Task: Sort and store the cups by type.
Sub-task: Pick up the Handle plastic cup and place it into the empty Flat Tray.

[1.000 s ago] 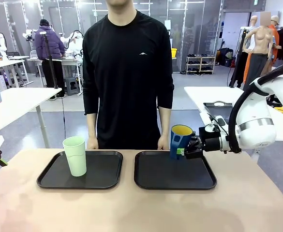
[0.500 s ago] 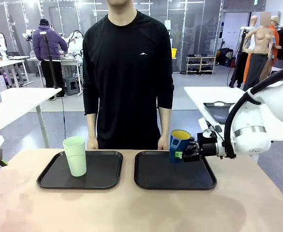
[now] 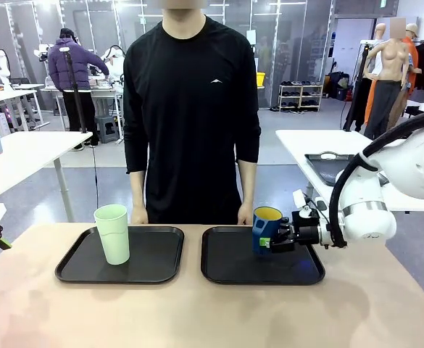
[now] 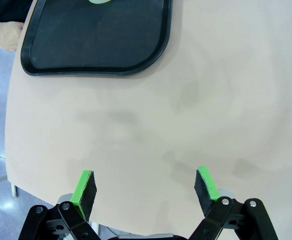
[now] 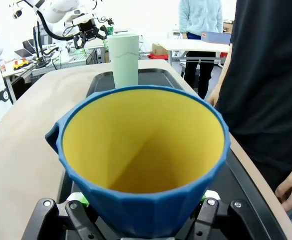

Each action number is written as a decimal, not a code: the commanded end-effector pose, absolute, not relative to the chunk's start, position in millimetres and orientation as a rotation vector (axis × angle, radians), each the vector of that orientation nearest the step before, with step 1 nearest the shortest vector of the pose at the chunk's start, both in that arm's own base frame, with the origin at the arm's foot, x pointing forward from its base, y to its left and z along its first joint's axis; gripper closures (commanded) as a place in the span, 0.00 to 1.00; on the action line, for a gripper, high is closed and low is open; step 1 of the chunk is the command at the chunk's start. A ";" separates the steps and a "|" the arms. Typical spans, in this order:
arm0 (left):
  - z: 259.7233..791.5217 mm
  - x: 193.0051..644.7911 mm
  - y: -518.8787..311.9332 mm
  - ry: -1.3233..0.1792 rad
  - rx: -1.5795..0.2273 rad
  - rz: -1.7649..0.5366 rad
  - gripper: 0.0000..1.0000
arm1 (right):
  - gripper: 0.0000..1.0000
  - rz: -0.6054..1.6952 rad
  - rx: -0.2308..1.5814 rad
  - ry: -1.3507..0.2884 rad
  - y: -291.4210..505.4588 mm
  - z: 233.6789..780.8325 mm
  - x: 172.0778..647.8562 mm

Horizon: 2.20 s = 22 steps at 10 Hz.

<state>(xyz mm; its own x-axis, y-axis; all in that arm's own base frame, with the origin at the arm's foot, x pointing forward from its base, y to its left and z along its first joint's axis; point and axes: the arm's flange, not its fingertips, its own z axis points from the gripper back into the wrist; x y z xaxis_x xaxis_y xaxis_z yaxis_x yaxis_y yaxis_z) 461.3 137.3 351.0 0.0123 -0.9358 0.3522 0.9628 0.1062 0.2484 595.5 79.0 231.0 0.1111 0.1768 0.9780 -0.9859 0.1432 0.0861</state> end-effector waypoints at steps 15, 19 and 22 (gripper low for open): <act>351.3 462.7 139.7 -0.517 -0.074 -1.493 0.00 | 0.00 1.017 1.014 -0.977 81.8 196.2 614.2; 351.3 462.7 139.7 -0.517 -0.074 -1.493 0.00 | 0.00 1.024 1.030 -0.973 75.0 199.8 608.7; 351.3 462.7 139.7 -0.517 -0.074 -1.493 0.00 | 0.00 1.027 1.032 -0.964 65.4 205.1 601.1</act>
